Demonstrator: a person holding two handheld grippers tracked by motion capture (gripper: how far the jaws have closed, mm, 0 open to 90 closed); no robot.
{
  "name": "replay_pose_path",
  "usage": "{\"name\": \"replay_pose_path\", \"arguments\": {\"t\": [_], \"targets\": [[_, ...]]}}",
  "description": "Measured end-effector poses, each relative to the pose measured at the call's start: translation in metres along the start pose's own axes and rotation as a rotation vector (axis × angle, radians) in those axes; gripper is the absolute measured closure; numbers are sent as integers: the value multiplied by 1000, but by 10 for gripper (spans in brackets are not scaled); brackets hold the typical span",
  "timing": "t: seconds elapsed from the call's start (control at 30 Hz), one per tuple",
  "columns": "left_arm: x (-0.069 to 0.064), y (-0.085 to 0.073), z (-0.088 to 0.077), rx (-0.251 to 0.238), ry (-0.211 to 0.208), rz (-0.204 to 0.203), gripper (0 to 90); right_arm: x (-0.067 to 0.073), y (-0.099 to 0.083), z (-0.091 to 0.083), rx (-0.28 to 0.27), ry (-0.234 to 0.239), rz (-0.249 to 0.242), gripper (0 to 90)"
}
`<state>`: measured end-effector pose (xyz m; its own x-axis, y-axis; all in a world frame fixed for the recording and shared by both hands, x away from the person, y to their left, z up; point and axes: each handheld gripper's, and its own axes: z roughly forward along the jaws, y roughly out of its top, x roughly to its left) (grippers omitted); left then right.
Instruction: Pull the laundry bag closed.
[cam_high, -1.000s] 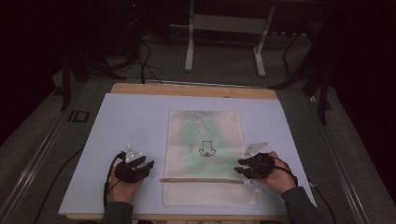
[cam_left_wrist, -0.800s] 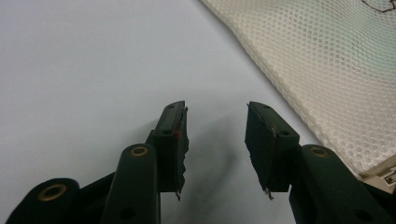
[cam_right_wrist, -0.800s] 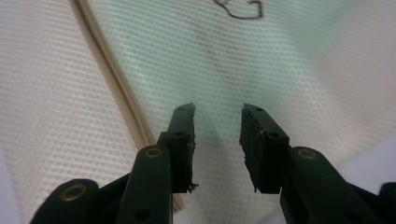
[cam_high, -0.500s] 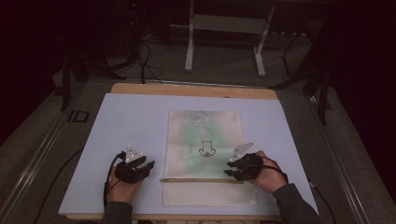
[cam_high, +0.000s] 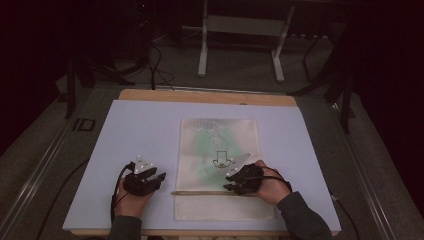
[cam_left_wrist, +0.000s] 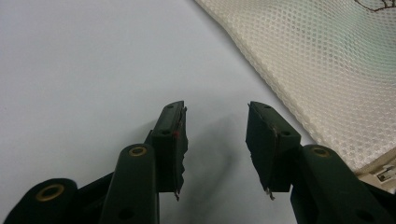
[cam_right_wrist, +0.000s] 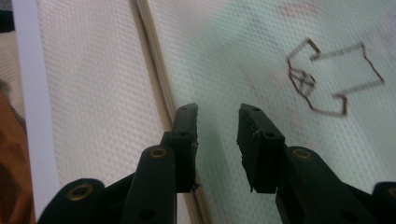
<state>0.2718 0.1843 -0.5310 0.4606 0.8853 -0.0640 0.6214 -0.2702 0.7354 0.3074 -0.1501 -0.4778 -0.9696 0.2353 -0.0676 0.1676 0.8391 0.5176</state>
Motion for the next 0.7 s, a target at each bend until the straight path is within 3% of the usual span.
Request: {"name": "replay_pose_path", "arguments": {"t": [0.6, 0.7], "targets": [[1, 1, -1, -9, -15, 1, 568, 20, 42, 26, -18, 73, -85, 724], [1, 1, -1, -12, -18, 0, 568, 26, 55, 36, -20, 93, -108, 776]]}}
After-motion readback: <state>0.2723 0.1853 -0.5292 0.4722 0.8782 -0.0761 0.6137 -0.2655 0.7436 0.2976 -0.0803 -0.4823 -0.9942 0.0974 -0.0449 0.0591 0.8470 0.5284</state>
